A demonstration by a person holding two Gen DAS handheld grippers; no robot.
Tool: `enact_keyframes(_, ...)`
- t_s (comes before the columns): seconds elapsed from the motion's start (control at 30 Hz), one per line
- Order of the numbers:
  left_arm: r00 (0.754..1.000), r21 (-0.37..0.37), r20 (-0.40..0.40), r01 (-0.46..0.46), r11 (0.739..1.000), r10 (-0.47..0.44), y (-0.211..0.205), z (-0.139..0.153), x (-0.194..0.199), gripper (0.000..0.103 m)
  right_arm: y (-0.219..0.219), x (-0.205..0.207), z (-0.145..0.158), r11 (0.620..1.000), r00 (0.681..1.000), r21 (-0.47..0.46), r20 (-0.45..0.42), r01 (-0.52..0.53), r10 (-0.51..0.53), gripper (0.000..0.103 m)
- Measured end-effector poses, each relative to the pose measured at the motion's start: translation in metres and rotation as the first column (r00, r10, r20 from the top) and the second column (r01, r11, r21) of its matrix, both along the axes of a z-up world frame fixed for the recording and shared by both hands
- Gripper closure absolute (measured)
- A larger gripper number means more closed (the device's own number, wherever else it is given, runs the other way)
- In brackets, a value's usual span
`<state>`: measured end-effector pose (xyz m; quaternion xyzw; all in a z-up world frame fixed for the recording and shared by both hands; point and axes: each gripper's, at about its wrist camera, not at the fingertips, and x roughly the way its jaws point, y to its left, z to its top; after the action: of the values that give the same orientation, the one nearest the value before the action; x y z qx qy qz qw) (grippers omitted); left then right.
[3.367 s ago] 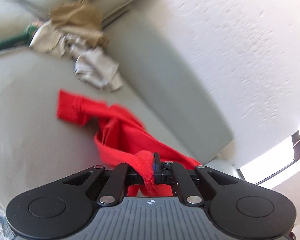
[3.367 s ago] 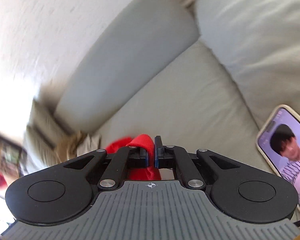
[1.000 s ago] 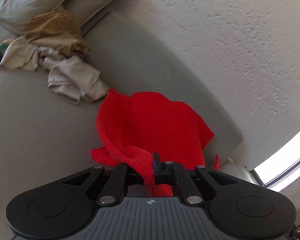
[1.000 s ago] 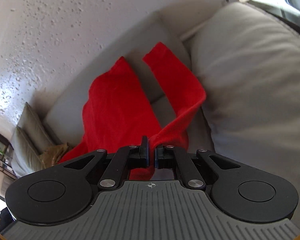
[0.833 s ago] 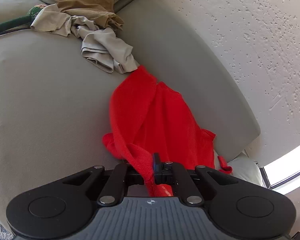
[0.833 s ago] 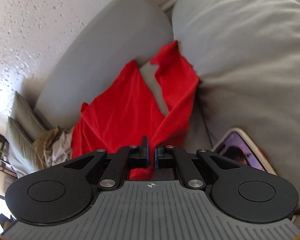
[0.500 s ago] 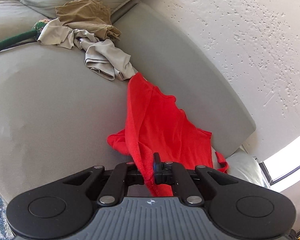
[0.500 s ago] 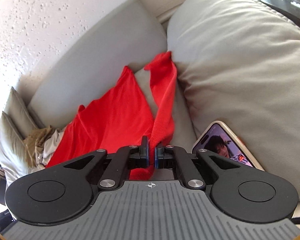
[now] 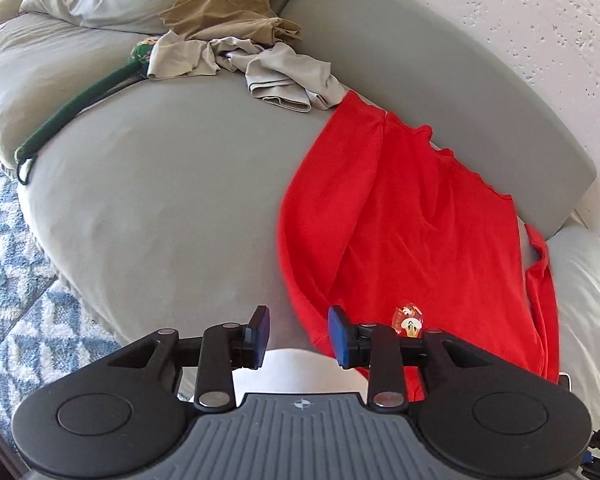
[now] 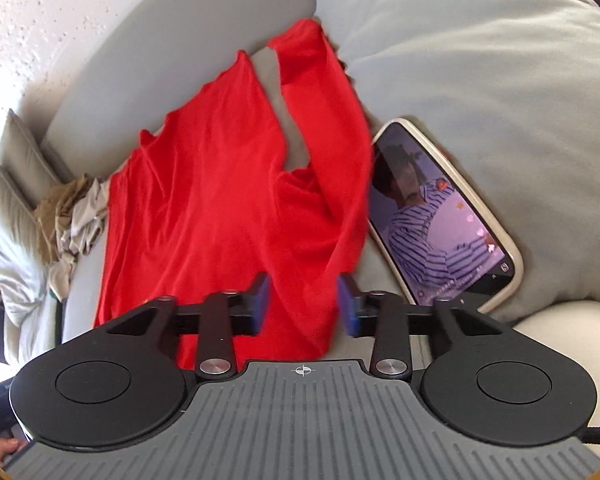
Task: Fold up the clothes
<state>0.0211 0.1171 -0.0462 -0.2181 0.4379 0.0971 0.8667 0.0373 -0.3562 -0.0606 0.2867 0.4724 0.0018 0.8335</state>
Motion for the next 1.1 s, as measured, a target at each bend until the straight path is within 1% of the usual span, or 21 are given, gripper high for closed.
enact_keyframes(0.07,1.000,-0.004,0.003,0.008,1.000,-0.008,-0.001,0.004,-0.011,0.072,0.000,-0.016,0.007,0.999,1.000,-0.024,0.001,-0.027,0.027,0.052)
enact_keyframes(0.13,0.999,-0.010,0.012,0.045,0.999,-0.045,-0.009,0.005,-0.015,0.072,-0.001,-0.034,0.012,0.998,0.999,-0.036,0.010,-0.045,0.046,0.052)
enact_keyframes(0.2,0.991,-0.009,0.022,0.132,0.991,-0.132,-0.029,0.004,-0.010,0.071,0.001,-0.044,0.010,0.998,0.998,-0.024,0.027,-0.062,0.063,0.054)
enact_keyframes(0.27,0.974,0.014,0.031,0.225,0.974,-0.225,-0.054,0.003,-0.001,0.071,0.008,-0.045,0.006,0.995,0.994,-0.021,0.051,-0.095,0.096,0.069)
enact_keyframes(0.3,0.964,0.011,0.024,0.264,0.964,-0.264,-0.068,0.000,0.004,0.071,0.012,-0.045,0.003,0.994,0.992,-0.024,0.060,-0.111,0.112,0.088)
enact_keyframes(0.33,0.951,0.018,0.026,0.308,0.951,-0.309,-0.082,-0.001,0.009,0.072,0.017,-0.043,0.001,0.992,0.989,-0.028,0.070,-0.127,0.128,0.093)
enact_keyframes(0.37,0.935,0.026,0.028,0.352,0.936,-0.353,-0.096,-0.003,0.013,0.073,0.023,-0.041,-0.002,0.990,0.987,-0.033,0.079,-0.140,0.142,0.093)
enact_keyframes(0.4,0.916,0.054,0.038,0.398,0.916,-0.400,-0.112,-0.005,0.017,0.074,0.029,-0.038,-0.005,0.987,0.983,-0.035,0.089,-0.157,0.160,0.093)
enact_keyframes(0.5,0.853,0.130,0.040,0.513,0.849,-0.521,-0.157,-0.017,0.028,0.076,0.046,-0.026,-0.012,0.979,0.974,-0.052,0.098,-0.199,0.204,0.093)
enact_keyframes(0.57,0.828,0.135,0.015,0.554,0.822,-0.560,-0.175,-0.033,0.036,0.078,0.056,-0.016,-0.018,0.973,0.970,-0.069,0.095,-0.219,0.225,0.093)
enact_keyframes(0.63,0.801,0.139,-0.011,0.593,0.793,-0.598,-0.194,-0.049,0.043,0.079,0.066,-0.007,-0.026,0.966,0.967,-0.113,0.083,-0.233,0.242,0.093)
enact_keyframes(0.67,0.793,0.140,-0.041,0.607,0.783,-0.608,-0.200,-0.058,0.045,0.079,0.070,-0.003,-0.031,0.961,0.965,-0.135,0.068,-0.241,0.252,0.093)
enact_keyframes(0.73,0.786,0.094,-0.129,0.617,0.781,-0.605,-0.203,-0.078,0.044,0.080,0.074,-0.003,-0.041,0.950,0.964,-0.178,0.024,-0.257,0.266,0.092)
enact_keyframes(0.77,0.791,0.057,-0.160,0.605,0.794,-0.591,-0.200,-0.087,0.041,0.080,0.076,-0.004,-0.046,0.943,0.963,-0.200,-0.003,-0.265,0.270,0.094)
enact_keyframes(0.8,0.797,0.061,-0.128,0.600,0.797,-0.590,-0.197,-0.087,0.034,0.080,0.078,-0.006,-0.051,0.936,0.961,-0.219,-0.025,-0.275,0.276,0.095)
enact_keyframes(0.87,0.784,0.077,-0.131,0.618,0.782,-0.607,-0.195,-0.082,0.026,0.080,0.081,-0.017,-0.047,0.921,0.951,-0.241,-0.035,-0.307,0.308,0.095)
enact_keyframes(0.93,0.774,0.063,-0.155,0.628,0.776,-0.614,-0.192,-0.077,0.021,0.079,0.084,-0.028,-0.044,0.901,0.936,-0.255,-0.081,-0.352,0.343,0.095)
enact_keyframes(0.97,0.768,0.052,-0.165,0.633,0.773,-0.618,-0.190,-0.075,0.018,0.079,0.083,-0.034,-0.042,0.899,0.932,-0.245,-0.096,-0.363,0.350,0.094)
enact_keyframes(1.0,0.763,0.030,-0.169,0.636,0.771,-0.623,-0.188,-0.072,0.015,0.079,0.082,-0.039,-0.040,0.901,0.929,-0.227,-0.108,-0.368,0.353,0.090)
enact_keyframes(1.03,0.763,0.010,-0.169,0.634,0.773,-0.624,-0.185,-0.069,0.013,0.077,0.080,-0.045,-0.038,0.907,0.929,-0.205,-0.116,-0.368,0.351,0.088)
enact_keyframes(1.1,0.769,0.012,-0.147,0.630,0.777,-0.622,-0.182,-0.061,0.008,0.075,0.074,-0.055,-0.030,0.923,0.938,-0.165,-0.089,-0.347,0.336,0.086)
